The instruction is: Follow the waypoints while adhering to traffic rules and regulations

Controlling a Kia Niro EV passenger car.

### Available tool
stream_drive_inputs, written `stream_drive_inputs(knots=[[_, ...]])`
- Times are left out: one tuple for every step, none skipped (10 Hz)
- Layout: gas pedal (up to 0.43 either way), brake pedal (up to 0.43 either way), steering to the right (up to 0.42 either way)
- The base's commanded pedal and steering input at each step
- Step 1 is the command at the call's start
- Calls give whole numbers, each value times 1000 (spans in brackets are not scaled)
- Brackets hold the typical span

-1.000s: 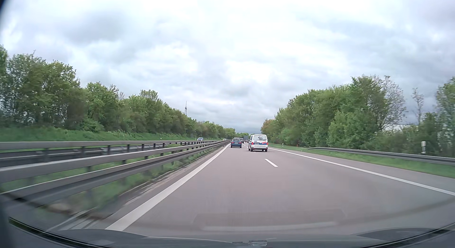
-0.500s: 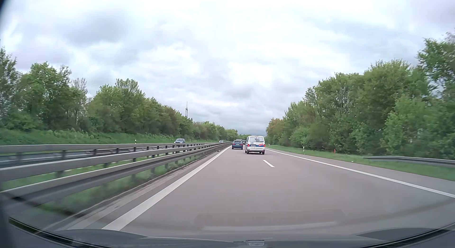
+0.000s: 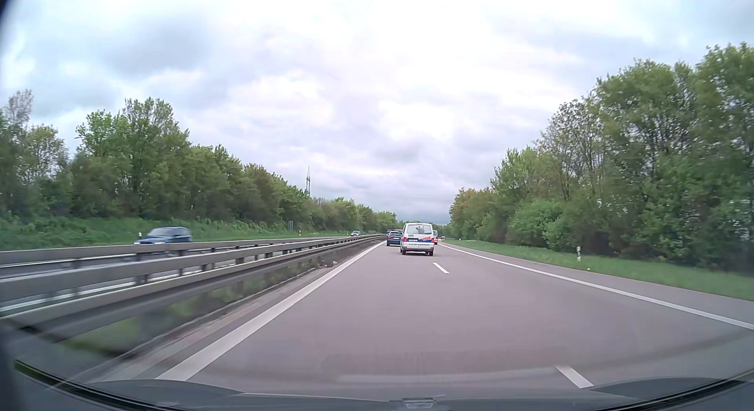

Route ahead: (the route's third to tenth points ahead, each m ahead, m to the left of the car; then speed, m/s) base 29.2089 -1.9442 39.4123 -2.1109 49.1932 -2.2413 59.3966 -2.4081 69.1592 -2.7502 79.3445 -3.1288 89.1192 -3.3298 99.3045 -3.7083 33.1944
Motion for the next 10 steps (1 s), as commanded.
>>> stream_drive_inputs(knots=[[20,12,-2],[67,12,-2],[67,12,-1],[67,12,0],[67,12,0],[67,12,0],[79,12,0],[79,12,0],[79,12,0],[79,12,1]])
